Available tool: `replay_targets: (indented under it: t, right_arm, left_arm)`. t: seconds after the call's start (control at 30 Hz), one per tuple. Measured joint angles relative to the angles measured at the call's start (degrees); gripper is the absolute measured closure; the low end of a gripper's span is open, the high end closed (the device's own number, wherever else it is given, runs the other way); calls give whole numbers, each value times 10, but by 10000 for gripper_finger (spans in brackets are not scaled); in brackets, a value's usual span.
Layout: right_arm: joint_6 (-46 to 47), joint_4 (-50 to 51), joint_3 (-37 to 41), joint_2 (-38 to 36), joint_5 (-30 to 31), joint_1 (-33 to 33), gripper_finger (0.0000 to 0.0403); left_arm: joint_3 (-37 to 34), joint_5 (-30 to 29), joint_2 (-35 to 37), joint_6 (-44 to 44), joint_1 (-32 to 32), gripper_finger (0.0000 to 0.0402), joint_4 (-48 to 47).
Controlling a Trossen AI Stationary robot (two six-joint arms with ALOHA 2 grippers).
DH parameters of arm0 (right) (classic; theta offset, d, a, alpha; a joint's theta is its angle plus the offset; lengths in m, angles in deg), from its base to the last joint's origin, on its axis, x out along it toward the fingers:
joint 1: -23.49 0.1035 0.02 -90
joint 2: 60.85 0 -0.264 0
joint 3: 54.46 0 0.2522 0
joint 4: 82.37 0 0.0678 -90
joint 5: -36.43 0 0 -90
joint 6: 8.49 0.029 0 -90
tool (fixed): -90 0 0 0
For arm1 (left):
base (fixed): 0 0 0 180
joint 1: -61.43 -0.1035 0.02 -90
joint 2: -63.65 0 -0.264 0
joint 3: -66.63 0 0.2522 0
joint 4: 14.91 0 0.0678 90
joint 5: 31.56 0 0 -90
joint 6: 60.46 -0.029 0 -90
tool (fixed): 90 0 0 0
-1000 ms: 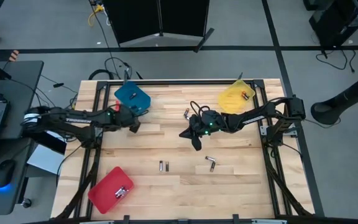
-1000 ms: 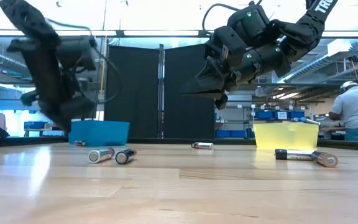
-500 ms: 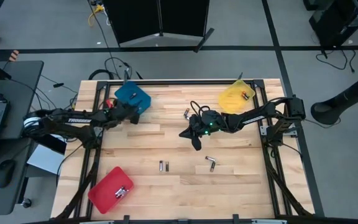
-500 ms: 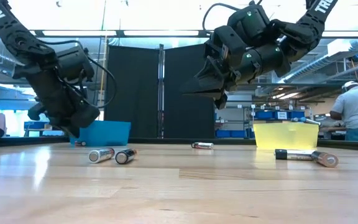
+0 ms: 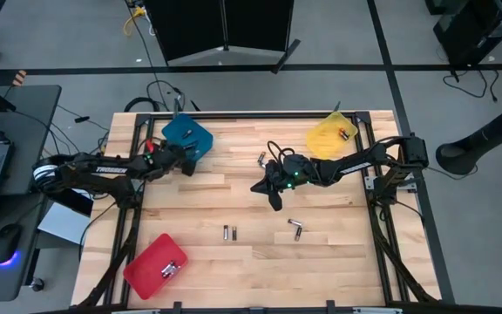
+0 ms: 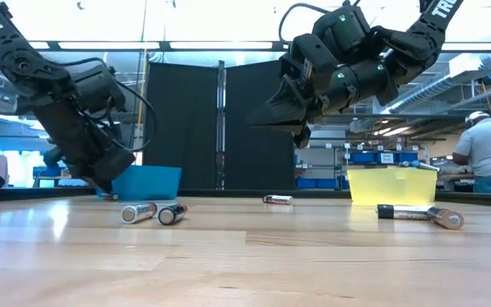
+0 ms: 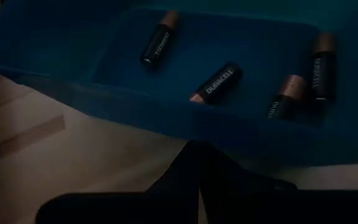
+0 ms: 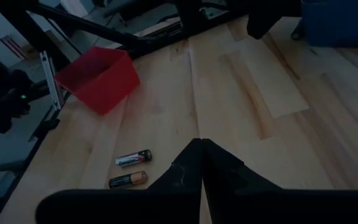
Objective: Sort batteries
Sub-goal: Put the bottom black orange battery into the yellow bin
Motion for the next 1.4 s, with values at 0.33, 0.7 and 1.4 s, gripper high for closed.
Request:
replay_targets:
  t: [0.33, 0.7, 1.4]
  right_arm:
    - [4, 0, 0, 0, 0, 2, 388]
    - [6, 0, 0, 0, 0, 2, 383]
    - [-48, 77, -56, 1, -1, 16, 348]
  left_arm:
    - [-16, 57, 0, 2, 8, 393, 6]
    - [-15, 90, 1, 50, 84, 394, 11]
    - [-15, 184, 0, 67, 223, 394, 125]
